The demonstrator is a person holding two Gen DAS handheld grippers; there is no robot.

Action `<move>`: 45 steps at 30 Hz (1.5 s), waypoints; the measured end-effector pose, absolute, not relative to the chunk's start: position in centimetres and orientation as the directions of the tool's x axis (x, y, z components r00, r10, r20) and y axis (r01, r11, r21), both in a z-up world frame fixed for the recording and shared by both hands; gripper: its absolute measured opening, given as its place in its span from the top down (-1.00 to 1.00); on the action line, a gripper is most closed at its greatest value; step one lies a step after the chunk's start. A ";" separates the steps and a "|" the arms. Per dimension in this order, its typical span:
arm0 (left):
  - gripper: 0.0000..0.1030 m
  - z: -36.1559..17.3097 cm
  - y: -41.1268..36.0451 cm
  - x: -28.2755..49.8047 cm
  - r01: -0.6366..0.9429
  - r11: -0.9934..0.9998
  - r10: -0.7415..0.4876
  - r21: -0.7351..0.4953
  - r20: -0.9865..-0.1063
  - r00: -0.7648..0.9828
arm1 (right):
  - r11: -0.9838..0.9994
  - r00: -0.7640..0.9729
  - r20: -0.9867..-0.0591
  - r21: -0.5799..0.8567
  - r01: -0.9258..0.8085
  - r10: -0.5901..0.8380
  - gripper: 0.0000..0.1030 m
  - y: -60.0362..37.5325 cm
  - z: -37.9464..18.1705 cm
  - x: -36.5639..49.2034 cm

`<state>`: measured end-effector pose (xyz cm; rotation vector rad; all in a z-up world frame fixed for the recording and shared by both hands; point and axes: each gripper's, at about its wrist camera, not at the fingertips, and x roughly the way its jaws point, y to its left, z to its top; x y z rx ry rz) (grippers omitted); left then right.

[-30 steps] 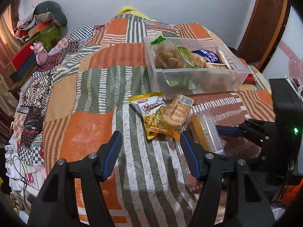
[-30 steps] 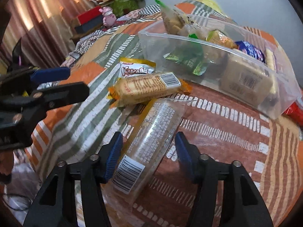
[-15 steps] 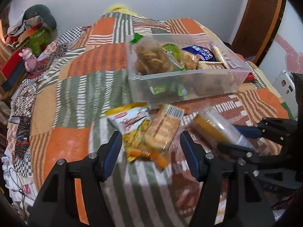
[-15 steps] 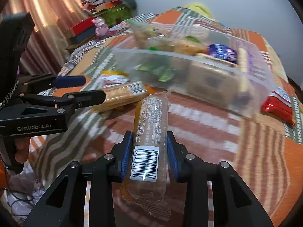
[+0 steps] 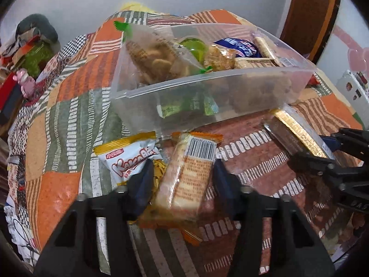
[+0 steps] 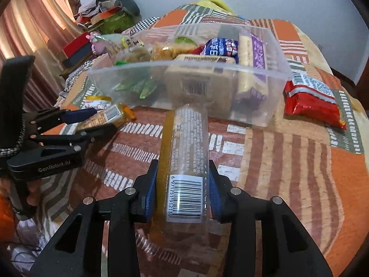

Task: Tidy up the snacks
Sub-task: 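Grasp the wafer bar pack with the left gripper while the right gripper grasps the long clear biscuit roll, then lower the wafer bar pack and biscuit roll into the clear box, open both grippers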

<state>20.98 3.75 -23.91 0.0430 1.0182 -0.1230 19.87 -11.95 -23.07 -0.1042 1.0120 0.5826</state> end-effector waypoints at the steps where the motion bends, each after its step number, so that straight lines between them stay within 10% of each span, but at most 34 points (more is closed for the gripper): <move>1: 0.34 -24.0 3.6 21.0 0.129 0.991 -0.094 -0.032 -0.857 0.508 | 0.846 0.401 -0.820 0.175 -0.503 0.408 0.33 -11.9 -23.1 19.7; 45: 0.34 -15.1 1.8 30.3 0.088 0.994 -0.112 -0.071 -0.713 0.692 | 0.891 0.592 -0.684 0.200 -0.409 0.426 0.37 -13.2 -16.9 29.6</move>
